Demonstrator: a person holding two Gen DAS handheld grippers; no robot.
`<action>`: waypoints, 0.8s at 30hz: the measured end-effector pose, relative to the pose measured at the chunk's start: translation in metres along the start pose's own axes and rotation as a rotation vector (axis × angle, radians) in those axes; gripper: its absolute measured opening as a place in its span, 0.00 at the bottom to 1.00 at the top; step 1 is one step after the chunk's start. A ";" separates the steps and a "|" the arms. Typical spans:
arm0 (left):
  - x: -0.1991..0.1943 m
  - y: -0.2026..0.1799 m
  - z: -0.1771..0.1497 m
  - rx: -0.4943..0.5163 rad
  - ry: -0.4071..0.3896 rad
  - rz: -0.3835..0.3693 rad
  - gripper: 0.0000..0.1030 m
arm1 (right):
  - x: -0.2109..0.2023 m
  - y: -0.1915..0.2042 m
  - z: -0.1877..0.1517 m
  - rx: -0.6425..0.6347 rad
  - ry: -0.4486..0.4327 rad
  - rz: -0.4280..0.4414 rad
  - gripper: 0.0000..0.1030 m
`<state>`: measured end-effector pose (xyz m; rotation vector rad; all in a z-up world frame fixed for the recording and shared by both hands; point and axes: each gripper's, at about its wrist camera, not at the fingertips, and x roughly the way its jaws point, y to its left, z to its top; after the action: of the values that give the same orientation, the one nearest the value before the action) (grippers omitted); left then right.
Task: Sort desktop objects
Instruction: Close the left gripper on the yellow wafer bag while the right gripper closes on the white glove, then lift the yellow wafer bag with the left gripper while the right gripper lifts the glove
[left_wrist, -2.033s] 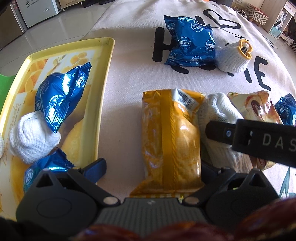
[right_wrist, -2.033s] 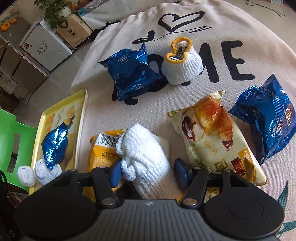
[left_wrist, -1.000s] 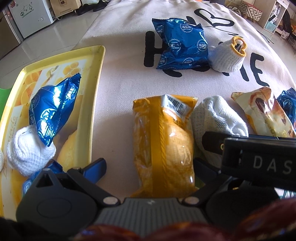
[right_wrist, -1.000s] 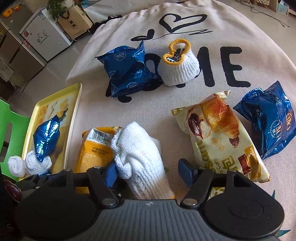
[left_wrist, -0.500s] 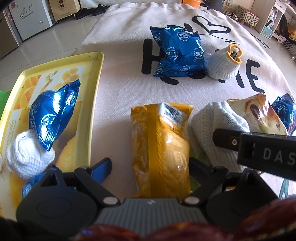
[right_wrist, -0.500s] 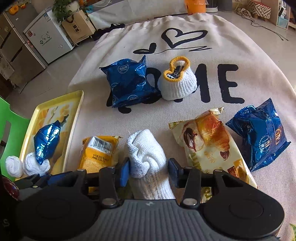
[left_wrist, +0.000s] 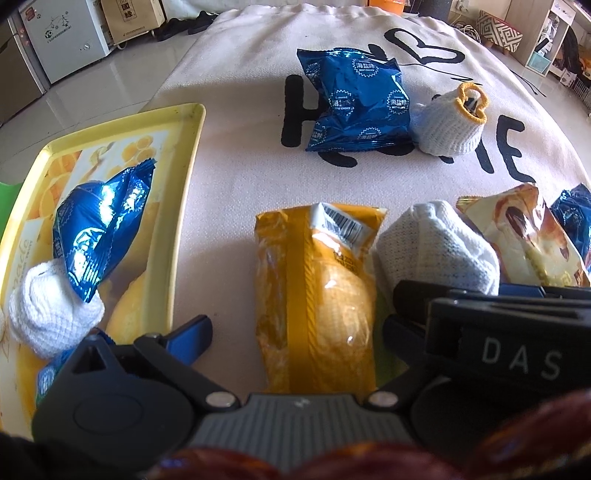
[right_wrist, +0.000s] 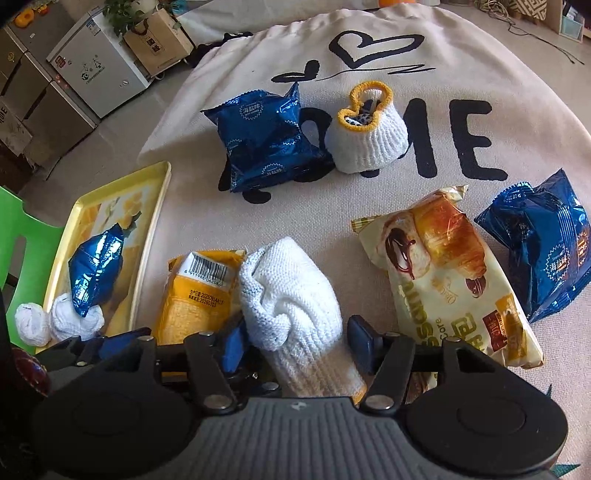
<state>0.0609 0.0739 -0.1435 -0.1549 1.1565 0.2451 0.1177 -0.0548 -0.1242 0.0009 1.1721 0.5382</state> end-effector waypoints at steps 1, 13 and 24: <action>0.000 0.000 0.000 0.001 -0.001 -0.002 0.99 | 0.000 0.000 0.000 -0.007 0.000 -0.003 0.58; -0.015 -0.003 0.002 0.012 -0.042 -0.123 0.58 | -0.009 -0.005 0.000 0.028 -0.020 0.039 0.43; -0.040 -0.007 0.011 -0.003 -0.110 -0.155 0.58 | -0.037 -0.016 0.006 0.085 -0.078 0.091 0.42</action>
<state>0.0578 0.0655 -0.1023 -0.2298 1.0290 0.1163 0.1192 -0.0816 -0.0939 0.1476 1.1214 0.5637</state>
